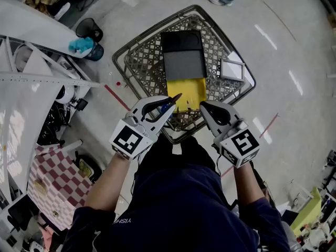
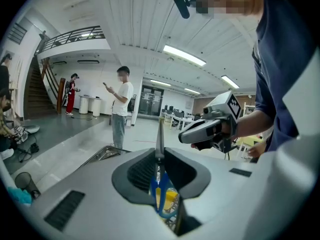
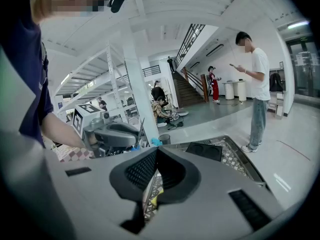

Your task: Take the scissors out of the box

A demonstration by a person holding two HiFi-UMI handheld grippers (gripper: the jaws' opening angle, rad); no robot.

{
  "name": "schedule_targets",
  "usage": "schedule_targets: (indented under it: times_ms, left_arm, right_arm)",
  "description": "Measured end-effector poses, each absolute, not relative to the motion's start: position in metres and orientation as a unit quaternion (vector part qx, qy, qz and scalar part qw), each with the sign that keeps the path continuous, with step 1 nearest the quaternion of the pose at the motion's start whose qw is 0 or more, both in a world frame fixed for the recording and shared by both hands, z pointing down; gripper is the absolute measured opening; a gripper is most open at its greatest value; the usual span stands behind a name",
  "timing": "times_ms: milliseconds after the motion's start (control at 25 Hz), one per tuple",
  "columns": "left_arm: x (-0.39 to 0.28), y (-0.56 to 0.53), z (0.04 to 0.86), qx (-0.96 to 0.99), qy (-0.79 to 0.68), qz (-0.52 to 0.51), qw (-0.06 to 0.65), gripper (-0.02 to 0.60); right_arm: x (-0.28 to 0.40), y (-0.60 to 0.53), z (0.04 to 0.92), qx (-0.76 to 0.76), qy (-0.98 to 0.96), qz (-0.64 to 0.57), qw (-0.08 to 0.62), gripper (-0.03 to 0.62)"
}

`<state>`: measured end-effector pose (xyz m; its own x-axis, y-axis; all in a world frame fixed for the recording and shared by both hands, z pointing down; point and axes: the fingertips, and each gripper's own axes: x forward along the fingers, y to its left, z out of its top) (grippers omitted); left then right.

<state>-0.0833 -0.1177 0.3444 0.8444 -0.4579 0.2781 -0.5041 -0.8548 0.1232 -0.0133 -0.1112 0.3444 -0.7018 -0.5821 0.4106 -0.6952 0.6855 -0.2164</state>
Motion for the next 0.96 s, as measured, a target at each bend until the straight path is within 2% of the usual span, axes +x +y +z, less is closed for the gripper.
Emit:
schedule_targets:
  times_ms: [960]
  left_arm:
    - [-0.076,-0.125,0.353,0.956,-0.244,0.131,0.1,0.074]
  right_arm:
    - [-0.008,-0.117,0.357,0.355,-0.899,0.197,0.167,0.017]
